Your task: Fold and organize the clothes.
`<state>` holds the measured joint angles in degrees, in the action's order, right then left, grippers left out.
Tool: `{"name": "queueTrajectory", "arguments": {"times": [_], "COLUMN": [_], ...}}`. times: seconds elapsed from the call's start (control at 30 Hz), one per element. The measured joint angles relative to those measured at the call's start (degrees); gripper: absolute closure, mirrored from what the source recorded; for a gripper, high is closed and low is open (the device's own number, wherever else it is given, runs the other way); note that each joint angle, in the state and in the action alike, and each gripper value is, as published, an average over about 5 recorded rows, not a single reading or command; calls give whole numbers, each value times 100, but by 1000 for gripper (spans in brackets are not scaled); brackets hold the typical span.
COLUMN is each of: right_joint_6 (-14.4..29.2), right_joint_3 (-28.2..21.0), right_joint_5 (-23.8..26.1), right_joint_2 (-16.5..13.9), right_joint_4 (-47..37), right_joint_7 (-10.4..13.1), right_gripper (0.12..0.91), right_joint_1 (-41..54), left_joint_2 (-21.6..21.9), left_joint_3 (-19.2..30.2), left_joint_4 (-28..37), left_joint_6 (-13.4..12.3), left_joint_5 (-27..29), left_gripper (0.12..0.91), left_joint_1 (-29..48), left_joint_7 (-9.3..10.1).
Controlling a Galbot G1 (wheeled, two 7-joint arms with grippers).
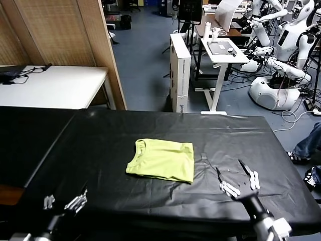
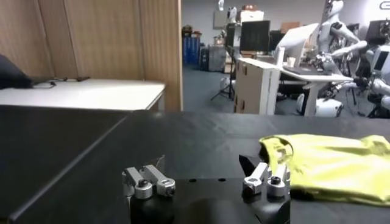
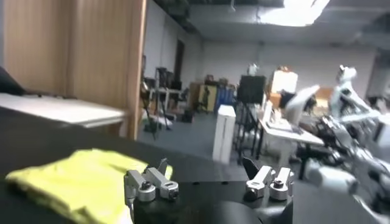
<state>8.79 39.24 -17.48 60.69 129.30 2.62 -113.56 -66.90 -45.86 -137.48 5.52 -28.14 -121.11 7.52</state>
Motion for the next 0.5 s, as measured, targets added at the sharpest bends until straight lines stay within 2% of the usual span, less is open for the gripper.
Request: {"name": "queueTrajectory", "arguments": {"times": [0.23, 0.5], "right_joint_6": [17, -18], "right_joint_3": [61, 59], "right_joint_5": [-63, -65], "right_joint_2": [93, 140], "right_joint_4": [-6, 39], "right_joint_7": [9, 9], "right_gripper": [118, 118], "right_joint_1": [-308, -451], "left_joint_2": [-179, -195], "left_joint_3": [69, 37], "left_joint_4": [77, 49], "left_joint_6": [-23, -24], "left_joint_5": [148, 143], "left_gripper": [123, 123], "left_joint_1": [-125, -183], "left_joint_7": [-79, -133]}}
